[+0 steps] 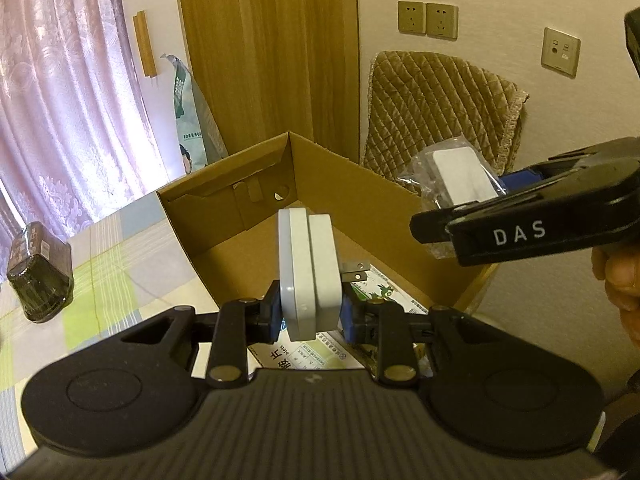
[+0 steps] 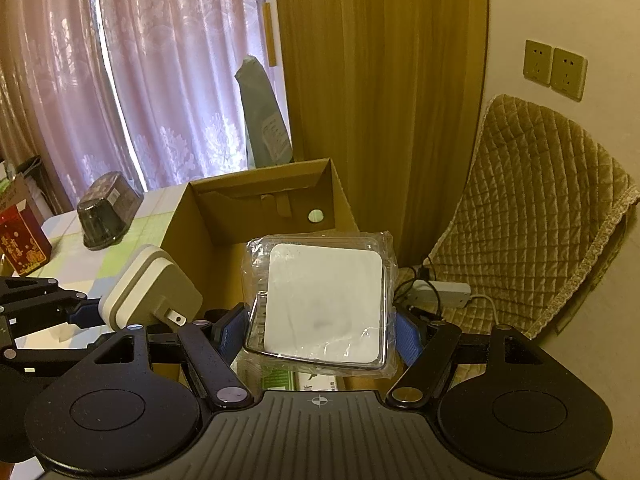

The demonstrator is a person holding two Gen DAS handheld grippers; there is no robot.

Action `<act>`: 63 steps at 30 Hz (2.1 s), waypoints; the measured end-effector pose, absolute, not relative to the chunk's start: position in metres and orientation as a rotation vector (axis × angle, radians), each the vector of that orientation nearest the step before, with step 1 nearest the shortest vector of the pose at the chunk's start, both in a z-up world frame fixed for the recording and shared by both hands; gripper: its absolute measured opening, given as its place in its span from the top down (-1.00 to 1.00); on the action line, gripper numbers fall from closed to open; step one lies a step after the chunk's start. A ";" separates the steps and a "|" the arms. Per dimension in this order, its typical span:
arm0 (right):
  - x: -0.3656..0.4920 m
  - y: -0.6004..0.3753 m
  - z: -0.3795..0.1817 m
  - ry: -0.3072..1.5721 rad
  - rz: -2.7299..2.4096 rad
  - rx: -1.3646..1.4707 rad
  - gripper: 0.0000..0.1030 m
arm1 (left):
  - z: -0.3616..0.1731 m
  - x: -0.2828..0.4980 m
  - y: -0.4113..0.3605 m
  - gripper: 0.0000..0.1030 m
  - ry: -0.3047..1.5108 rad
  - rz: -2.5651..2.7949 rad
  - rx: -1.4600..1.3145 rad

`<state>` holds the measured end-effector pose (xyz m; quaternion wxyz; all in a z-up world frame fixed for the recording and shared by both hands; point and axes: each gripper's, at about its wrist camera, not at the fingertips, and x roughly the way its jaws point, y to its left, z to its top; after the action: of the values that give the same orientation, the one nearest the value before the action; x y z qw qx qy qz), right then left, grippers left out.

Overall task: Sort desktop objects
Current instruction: 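Lower the adapter into the cardboard box and open the left tool while the right tool holds the packet above, then lower the clear packet into the cardboard box and open the right tool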

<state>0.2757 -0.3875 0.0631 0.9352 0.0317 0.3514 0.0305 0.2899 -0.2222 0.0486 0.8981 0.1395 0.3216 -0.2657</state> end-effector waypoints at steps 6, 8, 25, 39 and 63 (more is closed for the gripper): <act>0.276 -0.387 0.063 0.718 0.060 0.061 -0.41 | 0.048 0.292 -0.222 0.53 0.668 -0.548 0.285; 0.276 -0.387 0.064 0.717 0.059 0.060 -0.41 | 0.048 0.291 -0.220 0.27 0.667 -0.544 0.283; 0.275 -0.378 0.059 0.730 0.071 0.052 -0.41 | 0.045 0.285 -0.199 -0.09 0.681 -0.515 0.265; 0.295 -0.365 0.053 0.756 0.093 0.016 -0.41 | 0.043 0.285 -0.192 -0.09 0.690 -0.501 0.247; 0.284 -0.371 0.060 0.704 0.070 0.095 -0.99 | 0.043 0.280 -0.181 -0.09 0.703 -0.479 0.226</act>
<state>0.2844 -0.3711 0.0596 0.9370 0.0465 0.3446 0.0343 0.2799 -0.1813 0.0426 0.9047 0.1096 0.3403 -0.2318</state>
